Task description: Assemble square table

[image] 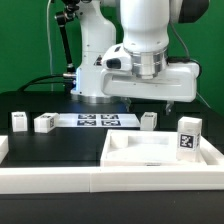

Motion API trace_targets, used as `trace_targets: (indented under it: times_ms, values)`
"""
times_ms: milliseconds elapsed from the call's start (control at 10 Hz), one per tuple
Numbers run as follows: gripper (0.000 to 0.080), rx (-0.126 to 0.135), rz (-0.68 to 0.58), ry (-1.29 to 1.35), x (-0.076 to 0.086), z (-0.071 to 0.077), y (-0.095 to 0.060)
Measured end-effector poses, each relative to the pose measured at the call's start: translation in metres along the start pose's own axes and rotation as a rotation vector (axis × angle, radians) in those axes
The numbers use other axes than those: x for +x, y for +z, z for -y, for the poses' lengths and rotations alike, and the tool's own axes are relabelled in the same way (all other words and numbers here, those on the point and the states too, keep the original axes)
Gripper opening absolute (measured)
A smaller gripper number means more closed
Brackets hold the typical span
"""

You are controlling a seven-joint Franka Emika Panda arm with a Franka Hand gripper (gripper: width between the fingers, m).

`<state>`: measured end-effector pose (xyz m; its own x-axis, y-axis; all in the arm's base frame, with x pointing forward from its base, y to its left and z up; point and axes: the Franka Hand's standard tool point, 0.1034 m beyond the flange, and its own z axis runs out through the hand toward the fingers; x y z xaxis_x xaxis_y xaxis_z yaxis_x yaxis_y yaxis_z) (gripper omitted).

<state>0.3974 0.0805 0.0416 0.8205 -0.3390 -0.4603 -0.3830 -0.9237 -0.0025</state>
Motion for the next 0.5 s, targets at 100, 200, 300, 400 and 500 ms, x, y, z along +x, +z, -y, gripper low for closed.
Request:
trace_targets:
  times_ms: [100, 200, 300, 400, 500]
  values:
    - [0.0649, -0.005, 0.049, 0.001, 0.0001, -0.001, 0.0018]
    - [0.0649, -0.01, 0.098, -0.01, -0.002, 0.0, 0.0026]
    - [0.0649, -0.012, 0.158, -0.022, -0.0017, -0.0002, 0.0027]
    - [0.0649, -0.011, 0.182, -0.021, 0.003, -0.0011, 0.0038]
    - [0.0649, -0.017, 0.252, -0.012, -0.0012, -0.0047, 0.0054]
